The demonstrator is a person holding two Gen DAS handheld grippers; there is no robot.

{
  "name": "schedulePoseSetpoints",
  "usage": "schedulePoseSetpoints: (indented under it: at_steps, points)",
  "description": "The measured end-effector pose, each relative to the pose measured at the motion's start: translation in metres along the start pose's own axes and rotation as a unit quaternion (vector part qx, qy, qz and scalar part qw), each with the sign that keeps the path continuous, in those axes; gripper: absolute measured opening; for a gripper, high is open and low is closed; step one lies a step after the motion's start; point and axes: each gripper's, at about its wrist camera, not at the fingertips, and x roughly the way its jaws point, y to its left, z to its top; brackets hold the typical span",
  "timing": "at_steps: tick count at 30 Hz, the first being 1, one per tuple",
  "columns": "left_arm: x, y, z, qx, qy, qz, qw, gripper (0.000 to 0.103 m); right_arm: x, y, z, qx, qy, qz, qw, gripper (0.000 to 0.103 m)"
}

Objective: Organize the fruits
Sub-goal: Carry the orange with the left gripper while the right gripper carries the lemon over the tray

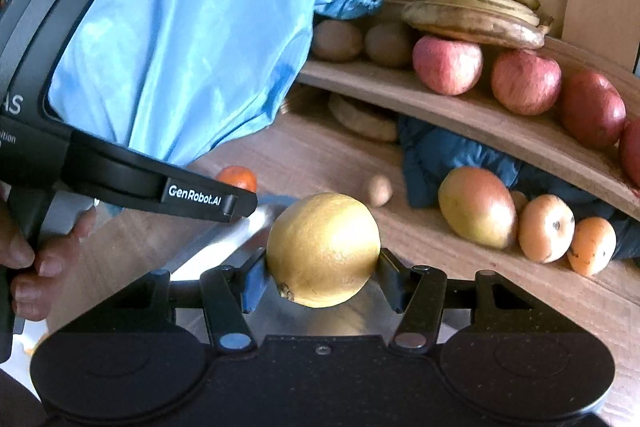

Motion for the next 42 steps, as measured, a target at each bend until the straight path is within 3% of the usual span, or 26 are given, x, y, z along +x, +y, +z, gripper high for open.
schedulePoseSetpoints:
  at_steps: [14, 36, 42]
  points:
    - [-0.016, -0.008, -0.026, -0.001, 0.004, 0.001, 1.0, 0.033, -0.014, 0.014, -0.026, -0.007, 0.018, 0.01, 1.0, 0.059]
    - [-0.013, -0.019, -0.045, 0.003, 0.036, 0.012, 0.9993, 0.034, -0.015, 0.006, -0.039, -0.007, 0.045, 0.023, 0.999, 0.059]
    - [-0.016, -0.02, -0.049, 0.006, 0.038, 0.015, 0.9991, 0.036, -0.019, 0.006, -0.041, -0.007, 0.044, 0.029, 0.999, 0.064]
